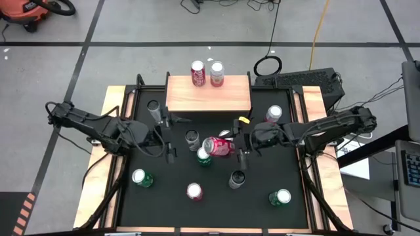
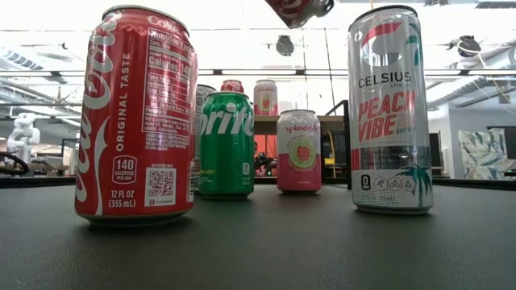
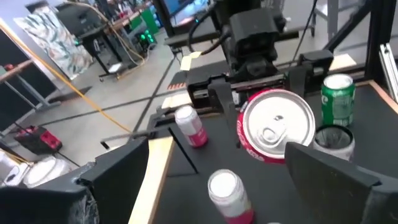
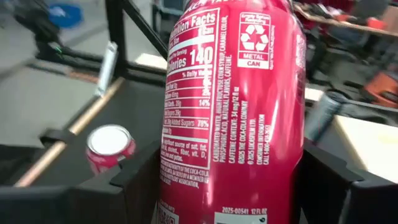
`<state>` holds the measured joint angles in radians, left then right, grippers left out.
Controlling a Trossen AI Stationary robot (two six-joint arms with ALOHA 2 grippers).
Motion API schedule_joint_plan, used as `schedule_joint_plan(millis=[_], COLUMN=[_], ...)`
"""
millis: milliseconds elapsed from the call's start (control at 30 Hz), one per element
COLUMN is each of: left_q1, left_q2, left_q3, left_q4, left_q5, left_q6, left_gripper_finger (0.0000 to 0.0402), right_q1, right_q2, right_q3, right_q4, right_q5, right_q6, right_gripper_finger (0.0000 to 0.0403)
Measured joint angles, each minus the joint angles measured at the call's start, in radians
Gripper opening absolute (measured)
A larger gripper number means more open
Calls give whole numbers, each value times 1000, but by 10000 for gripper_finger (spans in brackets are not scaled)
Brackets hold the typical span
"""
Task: Place canned beverage on shelf
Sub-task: Put the top red soda can on the shelf aligned with the other red soda can
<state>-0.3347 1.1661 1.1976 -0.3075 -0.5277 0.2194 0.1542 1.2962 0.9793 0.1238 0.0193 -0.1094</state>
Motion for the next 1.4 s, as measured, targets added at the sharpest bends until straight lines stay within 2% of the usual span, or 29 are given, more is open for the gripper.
schedule_joint_plan(millis=[333, 567, 667, 833, 1067, 1233, 1400], left_q1=[0, 0, 5, 18, 67, 96, 127], left_q2=[25, 26, 41, 51, 82, 95, 109], left_q3=[-1, -1, -1, -1, -1, -1, -1], left_q4=[-17, 20, 63, 92, 126, 142, 175], left_q5=[35, 182, 203, 225, 357, 394, 540], left_q6=[-48, 6, 48, 76, 74, 75, 74], left_gripper_finger=[377, 377, 377, 377, 377, 377, 377], right_q1=[-58, -89, -104, -142, -179, -192, -201], right_q2=[23, 62, 95, 144, 214, 238, 237], right_q3=[-156, -194, -194, -193, -193, -193, -193], right_q4=[382, 574, 659, 736, 866, 916, 936], right_q5=[-173, -315, -378, -446, -521, -573, -600], right_q6=[12, 11, 12, 31, 79, 95, 91], right_gripper_finger=[273, 273, 274, 274, 274, 274, 274])
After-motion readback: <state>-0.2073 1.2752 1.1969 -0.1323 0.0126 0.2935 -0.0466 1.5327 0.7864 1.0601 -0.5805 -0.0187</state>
